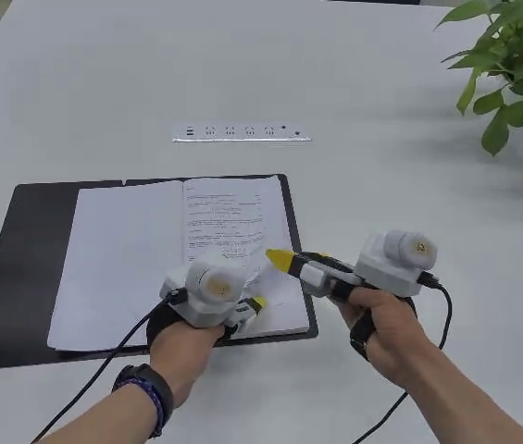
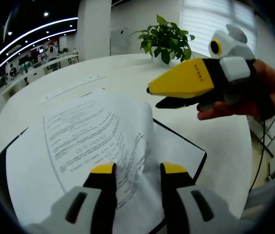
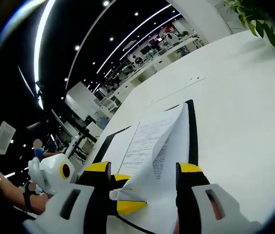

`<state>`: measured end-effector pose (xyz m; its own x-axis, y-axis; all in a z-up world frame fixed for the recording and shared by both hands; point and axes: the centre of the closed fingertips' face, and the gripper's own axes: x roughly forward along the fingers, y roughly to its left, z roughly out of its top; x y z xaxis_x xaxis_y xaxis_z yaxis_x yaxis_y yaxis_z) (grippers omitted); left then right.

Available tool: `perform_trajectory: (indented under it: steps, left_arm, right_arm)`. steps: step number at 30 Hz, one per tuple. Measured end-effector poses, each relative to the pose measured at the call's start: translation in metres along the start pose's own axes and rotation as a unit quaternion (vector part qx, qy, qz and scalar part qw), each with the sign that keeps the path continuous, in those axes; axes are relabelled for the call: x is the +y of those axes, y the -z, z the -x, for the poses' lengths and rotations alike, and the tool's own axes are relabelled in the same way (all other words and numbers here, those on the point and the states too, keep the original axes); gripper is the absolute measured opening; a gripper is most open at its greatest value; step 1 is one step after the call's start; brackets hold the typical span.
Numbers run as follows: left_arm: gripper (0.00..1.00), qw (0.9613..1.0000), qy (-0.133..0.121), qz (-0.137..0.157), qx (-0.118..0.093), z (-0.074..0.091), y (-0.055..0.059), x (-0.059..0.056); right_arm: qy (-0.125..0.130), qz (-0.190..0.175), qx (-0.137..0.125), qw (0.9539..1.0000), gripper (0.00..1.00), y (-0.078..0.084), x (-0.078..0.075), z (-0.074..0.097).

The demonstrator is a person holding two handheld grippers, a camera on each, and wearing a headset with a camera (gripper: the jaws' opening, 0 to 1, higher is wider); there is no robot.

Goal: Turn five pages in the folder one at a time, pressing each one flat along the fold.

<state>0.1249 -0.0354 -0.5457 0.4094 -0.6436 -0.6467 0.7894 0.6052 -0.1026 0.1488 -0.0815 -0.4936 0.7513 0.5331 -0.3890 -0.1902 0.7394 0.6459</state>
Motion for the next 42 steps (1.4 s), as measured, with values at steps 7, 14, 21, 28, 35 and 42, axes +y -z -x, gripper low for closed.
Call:
perform_trajectory:
  steps: [7, 14, 21, 28, 35, 42]
  left_arm:
    - [0.36, 0.9998, 0.003, 0.019, 0.001, 0.004, 0.003, -0.003]
    - [0.44, 0.9988, 0.006, 0.047, 0.009, 0.014, 0.006, -0.004]
    - [0.53, 0.9983, 0.006, 0.057, 0.010, 0.035, 0.017, 0.000]
    - [0.56, 0.9987, -0.004, 0.050, 0.002, 0.058, 0.015, 0.009]
    - [0.57, 0.9984, -0.025, 0.051, -0.009, 0.084, 0.016, 0.026]
    - [0.58, 0.9976, -0.040, 0.054, -0.015, 0.109, 0.018, 0.034]
  right_arm:
    - [-0.011, -0.007, 0.015, 0.9998, 0.45, 0.005, 0.001, -0.006]
    - [-0.014, -0.012, 0.018, 0.9997, 0.34, 0.011, 0.001, 0.003]
    - [-0.016, -0.030, 0.002, 0.9994, 0.25, 0.016, 0.002, 0.014]
    - [-0.014, -0.042, -0.001, 0.9990, 0.17, 0.025, 0.004, 0.019]
    - [0.004, -0.102, -0.063, 0.9927, 0.00, 0.018, 0.004, 0.027]
    - [0.007, -0.086, -0.061, 0.9944, 0.00, 0.021, 0.011, 0.026]
